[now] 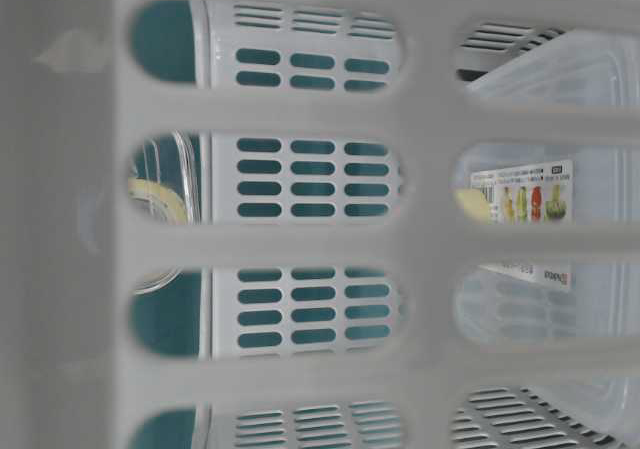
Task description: Pick up the tape dispenser from the shopping basket with the left arm.
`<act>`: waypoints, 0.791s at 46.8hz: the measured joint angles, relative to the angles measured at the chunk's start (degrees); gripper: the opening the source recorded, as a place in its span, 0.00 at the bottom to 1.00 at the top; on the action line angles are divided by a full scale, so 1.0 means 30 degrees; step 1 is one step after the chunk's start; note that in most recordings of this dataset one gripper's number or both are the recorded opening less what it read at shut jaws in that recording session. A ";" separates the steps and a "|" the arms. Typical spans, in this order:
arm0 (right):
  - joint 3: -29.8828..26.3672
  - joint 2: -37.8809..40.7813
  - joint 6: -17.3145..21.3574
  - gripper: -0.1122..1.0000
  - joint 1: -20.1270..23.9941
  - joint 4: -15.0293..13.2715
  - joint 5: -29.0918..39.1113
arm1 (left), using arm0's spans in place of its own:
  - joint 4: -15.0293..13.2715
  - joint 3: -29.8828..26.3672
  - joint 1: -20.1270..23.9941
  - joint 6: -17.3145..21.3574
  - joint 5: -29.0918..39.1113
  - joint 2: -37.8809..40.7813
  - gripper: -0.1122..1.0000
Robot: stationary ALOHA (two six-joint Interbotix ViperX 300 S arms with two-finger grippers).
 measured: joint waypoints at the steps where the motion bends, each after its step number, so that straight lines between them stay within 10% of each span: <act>1: 0.0000 0.0000 -0.0029 0.78 0.0000 0.0000 0.0000 | -0.0029 -0.0029 0.0000 0.0000 0.0000 0.0000 0.36; 37: 0.0088 0.0000 -0.0029 0.78 0.0000 0.0000 0.0000 | 0.0000 0.0176 -0.0029 0.0000 0.0000 0.0000 0.36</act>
